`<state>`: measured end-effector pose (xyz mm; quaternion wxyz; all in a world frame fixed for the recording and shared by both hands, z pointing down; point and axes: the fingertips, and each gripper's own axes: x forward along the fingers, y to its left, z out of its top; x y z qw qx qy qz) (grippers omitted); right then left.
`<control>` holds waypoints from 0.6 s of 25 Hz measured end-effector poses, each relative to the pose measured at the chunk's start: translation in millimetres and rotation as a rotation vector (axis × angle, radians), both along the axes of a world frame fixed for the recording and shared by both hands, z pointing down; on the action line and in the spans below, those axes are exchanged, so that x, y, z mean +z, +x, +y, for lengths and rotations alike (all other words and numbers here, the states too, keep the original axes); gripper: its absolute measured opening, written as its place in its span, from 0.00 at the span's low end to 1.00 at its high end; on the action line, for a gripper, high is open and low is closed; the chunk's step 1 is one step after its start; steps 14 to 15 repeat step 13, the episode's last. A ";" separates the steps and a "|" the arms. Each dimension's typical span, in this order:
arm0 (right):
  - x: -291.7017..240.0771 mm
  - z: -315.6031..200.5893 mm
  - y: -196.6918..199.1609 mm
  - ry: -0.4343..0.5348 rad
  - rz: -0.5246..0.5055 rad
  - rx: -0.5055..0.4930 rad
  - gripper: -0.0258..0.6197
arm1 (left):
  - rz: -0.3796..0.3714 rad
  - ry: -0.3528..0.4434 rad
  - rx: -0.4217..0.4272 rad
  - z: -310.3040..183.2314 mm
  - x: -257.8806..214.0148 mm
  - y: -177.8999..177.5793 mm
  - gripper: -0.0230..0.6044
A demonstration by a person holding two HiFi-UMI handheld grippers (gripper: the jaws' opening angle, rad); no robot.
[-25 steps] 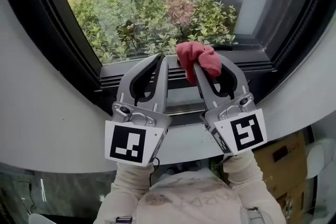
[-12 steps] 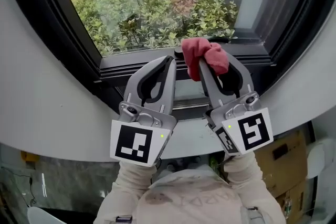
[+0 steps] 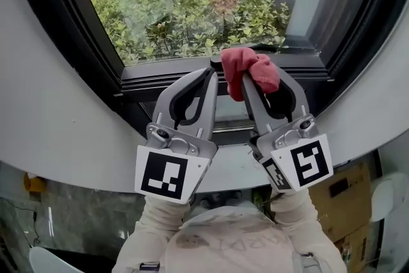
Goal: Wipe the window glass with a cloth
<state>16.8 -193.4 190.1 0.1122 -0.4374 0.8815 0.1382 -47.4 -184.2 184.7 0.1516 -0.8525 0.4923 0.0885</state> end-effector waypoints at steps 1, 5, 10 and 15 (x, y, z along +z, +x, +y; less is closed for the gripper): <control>-0.7 0.5 1.1 0.002 0.000 0.001 0.22 | 0.000 0.001 0.001 0.6 -0.2 1.2 0.04; -1.1 1.2 5.7 0.005 -0.005 -0.001 0.22 | -0.001 0.004 0.001 1.5 0.0 6.1 0.04; -4.1 5.1 8.7 0.005 -0.015 -0.006 0.22 | -0.005 0.007 -0.001 5.7 -4.1 9.7 0.04; -6.6 8.4 11.4 0.005 -0.016 -0.009 0.22 | -0.006 0.009 -0.003 8.9 -7.4 12.6 0.04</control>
